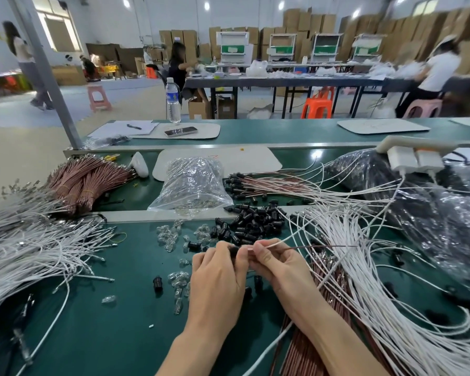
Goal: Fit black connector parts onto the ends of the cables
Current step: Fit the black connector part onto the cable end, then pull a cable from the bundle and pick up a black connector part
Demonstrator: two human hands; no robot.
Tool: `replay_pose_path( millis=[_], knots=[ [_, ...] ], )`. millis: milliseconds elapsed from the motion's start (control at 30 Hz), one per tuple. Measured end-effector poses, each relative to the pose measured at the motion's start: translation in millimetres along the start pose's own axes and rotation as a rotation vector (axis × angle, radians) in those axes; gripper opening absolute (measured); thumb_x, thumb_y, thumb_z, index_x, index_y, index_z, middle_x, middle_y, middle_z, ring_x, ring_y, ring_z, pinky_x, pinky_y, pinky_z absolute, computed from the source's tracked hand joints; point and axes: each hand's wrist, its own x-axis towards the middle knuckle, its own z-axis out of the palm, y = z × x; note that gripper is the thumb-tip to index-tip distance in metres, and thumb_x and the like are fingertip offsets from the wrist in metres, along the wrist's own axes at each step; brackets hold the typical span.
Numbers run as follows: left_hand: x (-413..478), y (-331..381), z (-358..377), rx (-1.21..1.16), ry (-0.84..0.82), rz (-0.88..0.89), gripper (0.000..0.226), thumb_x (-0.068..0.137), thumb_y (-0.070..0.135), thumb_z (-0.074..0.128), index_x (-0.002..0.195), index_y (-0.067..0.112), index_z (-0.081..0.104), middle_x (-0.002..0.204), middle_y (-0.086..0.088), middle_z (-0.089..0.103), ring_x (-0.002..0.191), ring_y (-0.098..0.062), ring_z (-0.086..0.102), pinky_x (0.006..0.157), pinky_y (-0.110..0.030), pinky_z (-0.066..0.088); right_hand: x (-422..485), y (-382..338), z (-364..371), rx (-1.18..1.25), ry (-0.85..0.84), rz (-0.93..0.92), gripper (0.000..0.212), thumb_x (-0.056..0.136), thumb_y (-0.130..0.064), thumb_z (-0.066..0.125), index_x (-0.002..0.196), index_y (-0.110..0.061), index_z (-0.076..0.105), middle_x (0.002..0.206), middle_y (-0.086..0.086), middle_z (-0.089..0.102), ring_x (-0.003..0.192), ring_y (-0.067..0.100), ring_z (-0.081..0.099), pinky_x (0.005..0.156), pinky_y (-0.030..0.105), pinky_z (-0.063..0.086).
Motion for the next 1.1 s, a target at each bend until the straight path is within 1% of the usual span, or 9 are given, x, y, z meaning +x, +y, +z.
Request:
replay_pose_path(
  millis=[133,233,333,467,567,733,900,1000,1100],
  knots=[
    [-1.2,0.1,-11.1,-0.265,0.071,-0.131,0.025,0.102,0.064,0.023,0.099,0.046,0.041,0.092,0.023,0.056,0.097,0.004,0.047,0.079,-0.02,0.034,-2.3,-9.8,-1.9,0.051,0.056,-0.032,0.032,0.081,-0.021,0.076,0.106,-0.002,0.071,0.106,0.023,0.074,0.1,0.031,0.074,0.078,0.025,0.059],
    [2.5,5.1,-29.3,-0.561,0.157,-0.261,0.016,0.101,0.055,0.041,0.106,0.044,0.052,0.088,0.011,0.066,0.077,-0.007,0.058,0.071,-0.019,0.045,-5.6,-24.3,-2.2,0.071,0.078,-0.062,0.032,0.08,-0.018,0.075,0.107,-0.001,0.071,0.104,0.023,0.074,0.094,0.029,0.074,0.073,0.024,0.06],
    [15.5,18.0,-56.5,-0.716,0.269,-0.296,0.013,0.098,0.041,0.051,0.105,0.035,0.06,0.085,0.015,0.07,0.072,0.0,0.062,0.066,-0.008,0.047,-11.9,-49.7,5.5,-0.015,0.077,-0.146,0.029,0.081,-0.023,0.074,0.105,-0.007,0.073,0.103,0.02,0.076,0.095,0.029,0.075,0.075,0.025,0.06],
    [36.4,34.8,-89.5,-1.012,0.277,-0.363,0.023,0.089,0.038,0.061,0.106,0.024,0.068,0.086,0.01,0.073,0.079,-0.004,0.067,0.074,-0.022,0.054,-28.2,-91.9,20.7,-0.199,0.073,-0.319,0.022,0.083,-0.033,0.072,0.097,-0.017,0.078,0.099,0.011,0.078,0.094,0.024,0.075,0.076,0.022,0.059],
    [50.1,45.6,-101.5,-1.174,0.217,-0.401,0.015,0.097,0.025,0.061,0.108,0.017,0.069,0.089,0.003,0.073,0.082,-0.011,0.067,0.077,-0.028,0.053,-37.6,-123.4,26.6,-0.28,0.057,-0.434,0.024,0.085,-0.038,0.069,0.097,-0.02,0.079,0.097,0.007,0.079,0.09,0.022,0.076,0.073,0.021,0.059],
    [65.6,50.1,-84.1,-1.093,0.116,-0.43,0.013,0.103,0.022,0.056,0.109,0.015,0.066,0.09,0.002,0.075,0.075,-0.009,0.07,0.067,-0.027,0.057,-34.1,-141.4,1.8,-0.297,0.119,-0.412,0.024,0.089,-0.035,0.068,0.1,-0.017,0.078,0.098,0.007,0.079,0.088,0.02,0.076,0.068,0.021,0.058],
    [70.3,28.5,-45.3,-0.962,0.027,-0.607,0.014,0.101,0.026,0.06,0.106,0.016,0.068,0.087,0.003,0.074,0.066,-0.007,0.068,0.058,-0.024,0.056,-17.7,-116.8,-59.2,-0.339,0.293,-0.168,0.03,0.083,-0.029,0.073,0.1,-0.005,0.076,0.094,0.009,0.079,0.082,0.018,0.075,0.066,0.02,0.058],
    [91.5,24.3,-33.5,-0.928,-0.041,-0.624,0.02,0.1,0.031,0.06,0.102,0.012,0.067,0.086,-0.002,0.074,0.067,-0.01,0.067,0.058,-0.024,0.056,5.1,-130.5,-74.8,-0.393,0.251,-0.11,0.031,0.082,-0.026,0.072,0.099,-0.001,0.075,0.091,0.011,0.078,0.08,0.02,0.075,0.067,0.02,0.059],
    [145.9,36.2,-27.7,-0.99,-0.086,-0.632,0.029,0.1,0.032,0.059,0.109,0.005,0.064,0.102,-0.01,0.069,0.079,-0.014,0.067,0.064,-0.025,0.059,55.8,-175.1,-69.3,-0.474,0.159,-0.146,0.036,0.09,-0.023,0.067,0.11,0.007,0.066,0.097,0.014,0.077,0.085,0.021,0.074,0.072,0.023,0.06]
  ],
)
